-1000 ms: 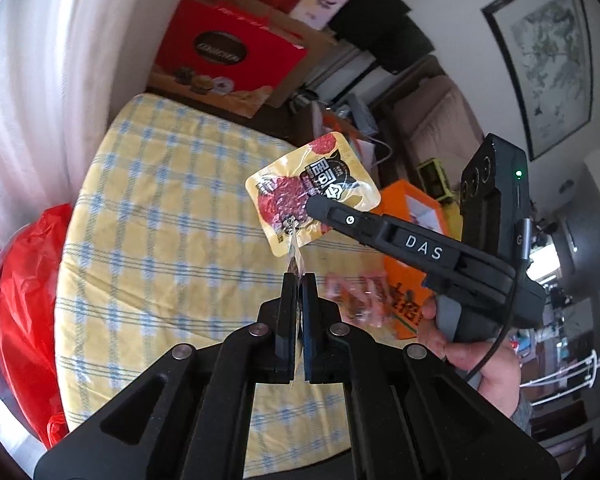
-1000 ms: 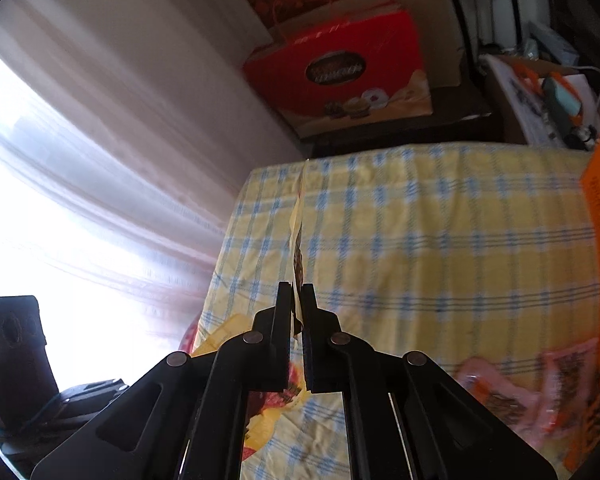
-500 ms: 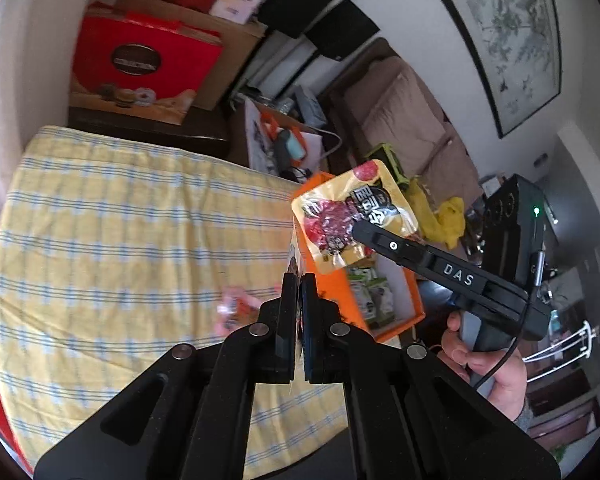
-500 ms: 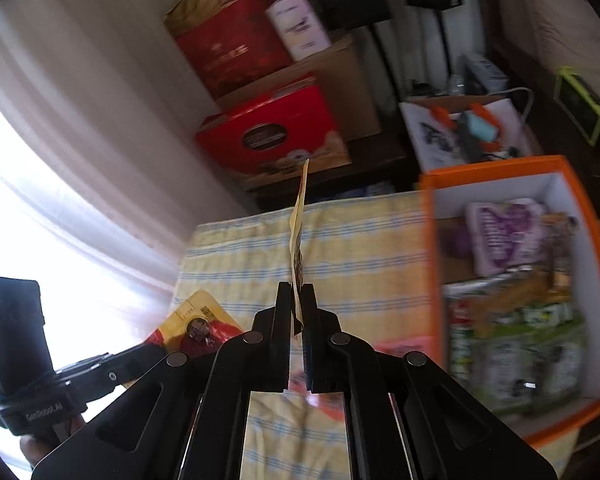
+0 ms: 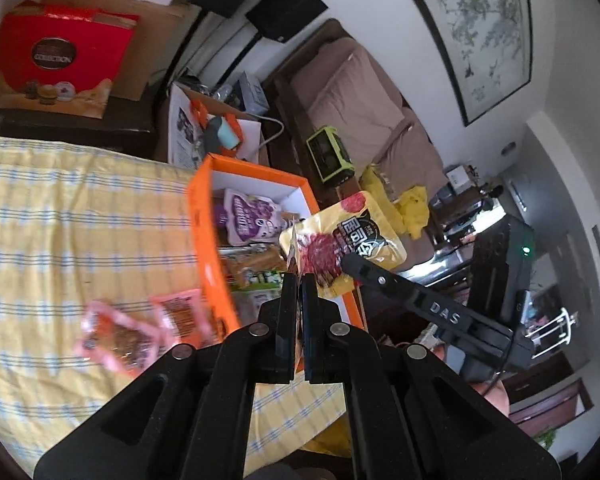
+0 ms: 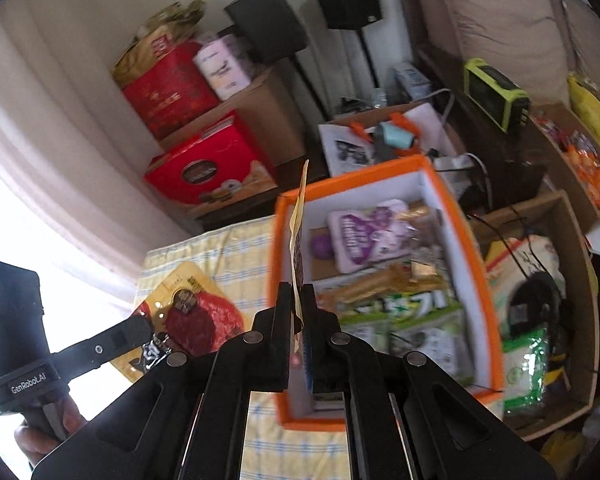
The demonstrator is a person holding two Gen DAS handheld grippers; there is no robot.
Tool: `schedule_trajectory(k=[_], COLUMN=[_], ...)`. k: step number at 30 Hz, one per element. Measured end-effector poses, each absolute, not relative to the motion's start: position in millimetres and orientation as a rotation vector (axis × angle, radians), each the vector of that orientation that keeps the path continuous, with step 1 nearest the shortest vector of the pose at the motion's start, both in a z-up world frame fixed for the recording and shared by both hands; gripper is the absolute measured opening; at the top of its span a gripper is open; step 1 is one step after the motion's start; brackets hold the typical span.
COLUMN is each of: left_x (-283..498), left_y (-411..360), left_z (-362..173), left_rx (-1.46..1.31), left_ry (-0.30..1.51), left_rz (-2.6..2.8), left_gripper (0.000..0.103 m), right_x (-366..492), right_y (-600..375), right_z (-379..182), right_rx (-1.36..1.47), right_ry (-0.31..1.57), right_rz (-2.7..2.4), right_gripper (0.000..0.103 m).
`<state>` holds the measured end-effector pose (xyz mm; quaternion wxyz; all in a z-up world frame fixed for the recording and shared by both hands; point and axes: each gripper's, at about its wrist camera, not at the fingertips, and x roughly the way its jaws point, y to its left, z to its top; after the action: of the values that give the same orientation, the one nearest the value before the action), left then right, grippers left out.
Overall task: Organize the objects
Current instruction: 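Carry the yellow jerky packets with both tools over the orange box, then open both tools to drop the jerky packets into the orange box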
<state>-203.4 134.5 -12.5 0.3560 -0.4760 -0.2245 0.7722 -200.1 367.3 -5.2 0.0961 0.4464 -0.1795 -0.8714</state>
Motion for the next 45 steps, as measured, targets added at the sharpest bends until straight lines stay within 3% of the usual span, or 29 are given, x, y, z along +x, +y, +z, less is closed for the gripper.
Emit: schedule_trajectory(k=[11, 19, 22, 24, 25, 28, 32, 37, 43, 45], left_x=[-208.8, -212.2, -211.1, -210.7, -210.4, -209.7, -207.4, -200.2, -192.5, -190.9], left_y=[204.0, 211.9, 210.4, 206.7, 204.9, 199.3, 191.4, 182.4, 155.0, 140.7], left_z=[-60.4, -83.2, -84.4, -82.6, -80.9, -71.9, -55.8, -46.9, -41.7, -39.7], left_rx=[-1.313, -1.359, -1.359, -1.353, -1.345, -1.316, -1.277, -1.277, -1.298, -1.303], left_ry=[-0.564, -0.532, -0.490, -0.489, -0.492, -0.477, -0.437, -0.366, -0.343, -0.342], left_rz=[1.943, 1.968, 1.991, 2.003, 2.006, 2.016, 2.048, 2.064, 2.077, 2.089], left_gripper=[0.002, 0.003, 0.016, 0.037, 0.040, 0.042, 0.046, 0.047, 0.055, 0.061], right_x=[-192.6, -198.1, -200.6, -201.4, -200.7, -196.6, -191.9, -189.2, -195.4, -193.5], right_y=[415.9, 421.5, 416.8, 417.0, 418.4, 422.2, 426.6, 431.7, 416.5, 412.1], right_z=[-43.2, -63.7, -63.6, -61.9, -59.9, -54.8, -45.4, -33.4, -48.5, -51.8], right_rx=[1.414, 1.482, 1.523, 1.536, 1.537, 1.537, 1.521, 1.495, 1.555, 1.552], right_ry=[-0.607, -0.620, -0.504, -0.458, -0.445, -0.415, -0.365, -0.338, -0.307, -0.336], right_rz=[-2.566, -2.501, -2.540, -2.577, -2.598, -2.634, -2.694, -2.774, -2.682, -2.666], right_gripper=[0.004, 0.006, 0.008, 0.008, 0.010, 0.010, 0.021, 0.021, 0.016, 0.016])
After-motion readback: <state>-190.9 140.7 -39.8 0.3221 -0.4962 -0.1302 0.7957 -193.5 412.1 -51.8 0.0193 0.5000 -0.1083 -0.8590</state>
